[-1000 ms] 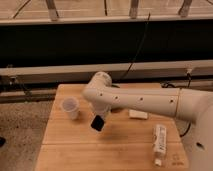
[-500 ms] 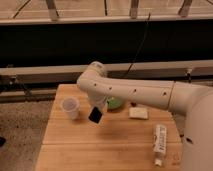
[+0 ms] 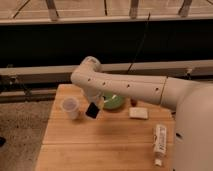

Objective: Place the eraser in the ceramic cup

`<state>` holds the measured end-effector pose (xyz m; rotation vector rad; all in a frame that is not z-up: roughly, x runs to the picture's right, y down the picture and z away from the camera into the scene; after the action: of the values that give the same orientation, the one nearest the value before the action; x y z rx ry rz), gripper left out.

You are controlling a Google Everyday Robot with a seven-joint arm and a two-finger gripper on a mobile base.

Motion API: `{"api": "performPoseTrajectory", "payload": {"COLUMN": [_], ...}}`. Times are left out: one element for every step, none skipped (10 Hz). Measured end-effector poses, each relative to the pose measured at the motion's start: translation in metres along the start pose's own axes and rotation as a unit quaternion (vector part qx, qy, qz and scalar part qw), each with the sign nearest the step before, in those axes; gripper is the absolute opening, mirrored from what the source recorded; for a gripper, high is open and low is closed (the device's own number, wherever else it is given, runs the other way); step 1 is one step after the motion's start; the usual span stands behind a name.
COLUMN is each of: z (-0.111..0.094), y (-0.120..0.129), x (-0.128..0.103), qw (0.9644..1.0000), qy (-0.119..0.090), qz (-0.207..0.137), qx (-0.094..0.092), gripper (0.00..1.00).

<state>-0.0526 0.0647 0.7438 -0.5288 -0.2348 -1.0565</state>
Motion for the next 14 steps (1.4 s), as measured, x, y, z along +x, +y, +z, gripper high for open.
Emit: {"api": "performPoseTrajectory", "payload": {"z": [-0.003,-0.004,-0.005,-0.007,-0.010,-0.012,-0.013,-0.017,-0.021,-0.024,-0.026,-0.027,-0.027,-0.028], "y": [-0.007,-0.011,-0.015,-0.025,-0.033,-0.039,-0.044,-0.047,-0.051,-0.060,-0.067,-0.066,-0.067,-0.071], "x": [0.001,0.002,0.002,0.000,0.001,0.002,0.002,0.003,0.006,0.004,0.004,0.008,0.009,0.009], "qw": [1.0000,0.9999,0.9999,0.9998,0.9996,0.9995,0.9994,0.9992,0.9989,0.9986,0.9984,0.9982,0.9980,0.9976], "qy": [0.004,0.007,0.010,0.014,0.017,0.020,0.022,0.026,0.033,0.037,0.039,0.043,0.046,0.050], "qz": [-0.005,-0.009,-0.011,-0.017,-0.020,-0.022,-0.026,-0.030,-0.034,-0.039,-0.042,-0.042,-0.044,-0.049], "qx": [0.000,-0.001,-0.002,-0.002,-0.001,-0.001,-0.001,-0.001,-0.002,0.001,0.001,0.001,-0.001,0.001], "gripper": [0.00,0.00,0.00,0.00,0.00,0.00,0.00,0.00,0.00,0.00,0.00,0.00,0.00,0.00]}}
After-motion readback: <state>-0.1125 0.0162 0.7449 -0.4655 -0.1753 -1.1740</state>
